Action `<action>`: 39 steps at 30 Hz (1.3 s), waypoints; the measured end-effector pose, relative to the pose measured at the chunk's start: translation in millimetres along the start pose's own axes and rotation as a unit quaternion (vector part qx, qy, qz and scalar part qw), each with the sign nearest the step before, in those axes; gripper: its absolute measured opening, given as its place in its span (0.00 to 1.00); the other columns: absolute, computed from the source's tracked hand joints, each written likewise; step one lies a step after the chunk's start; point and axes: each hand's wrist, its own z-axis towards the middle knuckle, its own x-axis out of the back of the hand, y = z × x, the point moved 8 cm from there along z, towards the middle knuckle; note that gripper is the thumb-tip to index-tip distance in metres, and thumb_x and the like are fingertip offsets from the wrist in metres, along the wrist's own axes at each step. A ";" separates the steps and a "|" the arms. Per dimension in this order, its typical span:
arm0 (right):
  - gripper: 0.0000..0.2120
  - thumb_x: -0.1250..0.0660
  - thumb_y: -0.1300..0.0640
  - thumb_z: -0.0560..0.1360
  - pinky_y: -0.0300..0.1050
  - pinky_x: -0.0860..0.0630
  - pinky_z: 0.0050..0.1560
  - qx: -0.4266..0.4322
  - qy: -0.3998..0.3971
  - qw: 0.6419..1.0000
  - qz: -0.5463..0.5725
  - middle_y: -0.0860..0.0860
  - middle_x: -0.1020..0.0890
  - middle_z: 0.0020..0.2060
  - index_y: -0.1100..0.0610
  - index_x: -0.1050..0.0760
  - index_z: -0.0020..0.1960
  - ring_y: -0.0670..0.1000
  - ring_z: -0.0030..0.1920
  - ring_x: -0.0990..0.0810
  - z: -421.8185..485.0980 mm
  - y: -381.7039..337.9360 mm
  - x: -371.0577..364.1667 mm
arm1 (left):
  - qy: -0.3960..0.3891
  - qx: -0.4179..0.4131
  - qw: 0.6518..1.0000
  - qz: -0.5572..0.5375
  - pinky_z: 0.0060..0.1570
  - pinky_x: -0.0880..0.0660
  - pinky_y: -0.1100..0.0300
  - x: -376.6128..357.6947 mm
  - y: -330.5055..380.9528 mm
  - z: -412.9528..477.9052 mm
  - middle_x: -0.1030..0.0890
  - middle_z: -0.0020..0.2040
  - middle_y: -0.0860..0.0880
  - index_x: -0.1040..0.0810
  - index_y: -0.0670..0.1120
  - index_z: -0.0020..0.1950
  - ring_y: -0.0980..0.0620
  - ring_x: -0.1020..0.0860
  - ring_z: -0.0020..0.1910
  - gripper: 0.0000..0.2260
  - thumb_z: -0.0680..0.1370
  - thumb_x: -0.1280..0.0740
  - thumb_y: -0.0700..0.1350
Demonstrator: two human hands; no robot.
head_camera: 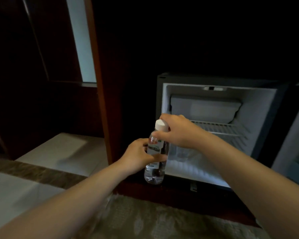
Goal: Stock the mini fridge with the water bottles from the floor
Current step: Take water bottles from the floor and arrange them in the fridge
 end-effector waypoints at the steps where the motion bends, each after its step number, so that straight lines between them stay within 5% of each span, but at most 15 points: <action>1: 0.16 0.35 0.43 0.74 0.44 0.31 0.35 -0.008 0.013 1.000 -0.001 0.48 0.26 0.38 0.55 0.30 0.48 0.51 0.40 0.25 1.1 11.7 5.7 | 0.001 0.005 1.000 -0.011 0.52 0.22 0.60 -7.9 1.1 9.2 0.17 0.48 0.53 0.20 0.48 0.51 0.57 0.19 0.49 0.17 0.65 0.23 0.49; 3: 0.16 0.35 0.41 0.73 0.43 0.33 0.33 -0.026 0.035 0.999 -0.017 0.47 0.27 0.36 0.53 0.32 0.44 0.51 0.39 0.26 5.8 35.0 17.7 | 0.009 0.014 0.999 -0.035 0.54 0.21 0.52 -22.3 2.6 27.2 0.16 0.49 0.49 0.20 0.46 0.53 0.53 0.18 0.50 0.20 0.64 0.22 0.51; 7: 0.16 0.35 0.40 0.72 0.44 0.32 0.40 -0.066 0.040 0.996 -0.050 0.47 0.28 0.40 0.52 0.32 0.48 0.51 0.42 0.27 15.3 75.7 37.6 | 0.008 0.030 0.998 -0.056 0.53 0.21 0.57 -52.3 8.3 66.7 0.18 0.54 0.48 0.22 0.47 0.57 0.51 0.19 0.53 0.32 0.58 0.23 0.60; 12: 0.14 0.36 0.41 0.74 0.46 0.30 0.43 -0.116 0.053 0.990 -0.058 0.49 0.26 0.43 0.51 0.34 0.47 0.52 0.45 0.25 18.5 127.2 45.9 | -0.024 0.039 0.998 -0.044 0.35 0.27 0.74 -88.5 19.0 110.9 0.19 0.43 0.54 0.22 0.52 0.46 0.62 0.22 0.40 0.10 0.68 0.25 0.49; 15: 0.13 0.36 0.43 0.75 0.46 0.30 0.44 -0.119 0.068 0.990 -0.045 0.48 0.27 0.42 0.50 0.34 0.42 0.51 0.44 0.25 14.4 156.8 39.2 | -0.048 0.030 0.998 -0.024 0.41 0.26 0.73 -113.4 13.6 133.7 0.18 0.47 0.55 0.21 0.49 0.52 0.60 0.21 0.45 0.18 0.66 0.23 0.51; 19: 0.15 0.34 0.44 0.74 0.47 0.27 0.47 -0.148 0.074 0.986 -0.031 0.52 0.23 0.47 0.55 0.28 0.51 0.51 0.46 0.24 17.6 196.9 17.4 | -0.072 0.051 0.996 -0.016 0.49 0.23 0.63 -149.6 -12.1 156.3 0.18 0.53 0.50 0.22 0.46 0.59 0.54 0.20 0.50 0.25 0.65 0.22 0.51; 22: 0.18 0.34 0.44 0.74 0.46 0.29 0.47 -0.178 0.052 0.982 -0.041 0.54 0.22 0.52 0.56 0.27 0.55 0.52 0.48 0.24 23.4 224.0 -3.9 | -0.082 0.068 0.994 -0.003 0.45 0.24 0.65 -168.9 -31.2 166.3 0.19 0.53 0.52 0.24 0.47 0.60 0.56 0.21 0.49 0.26 0.66 0.23 0.52; 29: 0.18 0.34 0.46 0.74 0.43 0.33 0.45 -0.202 0.028 0.979 -0.030 0.56 0.21 0.53 0.59 0.27 0.55 0.56 0.52 0.22 32.9 264.6 -48.1 | -0.106 0.085 0.991 -0.019 0.53 0.20 0.52 -203.9 -72.8 183.2 0.16 0.49 0.48 0.20 0.45 0.55 0.52 0.17 0.48 0.27 0.59 0.22 0.54; 35: 0.17 0.34 0.47 0.75 0.43 0.32 0.46 -0.206 0.006 0.978 -0.035 0.55 0.21 0.53 0.58 0.28 0.57 0.55 0.52 0.22 40.2 278.3 -77.5 | -0.094 0.089 0.991 -0.018 0.52 0.20 0.53 -218.6 -106.2 190.1 0.15 0.45 0.47 0.19 0.50 0.45 0.50 0.17 0.46 0.24 0.53 0.26 0.59; 39: 0.18 0.34 0.49 0.75 0.43 0.32 0.46 -0.221 0.014 0.975 -0.012 0.53 0.22 0.55 0.57 0.31 0.61 0.51 0.49 0.24 42.2 287.0 -89.9 | -0.093 0.094 0.990 0.039 0.33 0.30 0.67 -216.6 -114.6 193.4 0.25 0.36 0.52 0.24 0.46 0.52 0.55 0.26 0.36 0.15 0.69 0.26 0.47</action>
